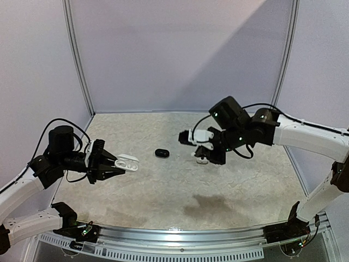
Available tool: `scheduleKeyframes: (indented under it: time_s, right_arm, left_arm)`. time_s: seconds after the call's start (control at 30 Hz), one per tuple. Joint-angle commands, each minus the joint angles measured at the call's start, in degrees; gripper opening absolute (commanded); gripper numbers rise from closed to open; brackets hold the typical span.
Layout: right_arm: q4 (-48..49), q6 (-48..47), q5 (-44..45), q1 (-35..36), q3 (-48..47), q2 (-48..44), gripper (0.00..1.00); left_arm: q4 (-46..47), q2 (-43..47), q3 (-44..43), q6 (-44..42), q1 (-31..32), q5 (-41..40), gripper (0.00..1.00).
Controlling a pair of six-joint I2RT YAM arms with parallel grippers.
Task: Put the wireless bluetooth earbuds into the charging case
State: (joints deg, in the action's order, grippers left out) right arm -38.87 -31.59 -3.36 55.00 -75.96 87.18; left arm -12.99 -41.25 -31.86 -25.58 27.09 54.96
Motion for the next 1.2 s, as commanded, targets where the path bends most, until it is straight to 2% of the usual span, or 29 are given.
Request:
scheduleKeyframes:
  time_s: [0.0, 0.27, 0.5, 1.17]
  right_arm:
    - [-2.98, 11.38, -5.74, 2.75, -10.73, 0.92, 0.0]
    - [0.68, 14.91, -4.88, 12.67, -25.66, 7.25, 0.0]
    - [-4.84, 10.49, -4.81, 16.67, -35.23, 16.59, 0.0]
    - [-9.13, 3.63, 0.19, 17.22, -40.79, 23.89, 0.0]
  left_arm:
    - [3.69, 0.72, 1.21, 2.52, 1.44, -2.29, 0.0]
    - [10.51, -0.32, 2.0, 5.9, 2.88, -4.74, 0.0]
    - [13.08, -0.87, 2.02, 9.66, 4.43, -5.8, 0.0]
    - [13.16, -1.11, 1.28, 8.71, 5.6, -6.05, 0.0]
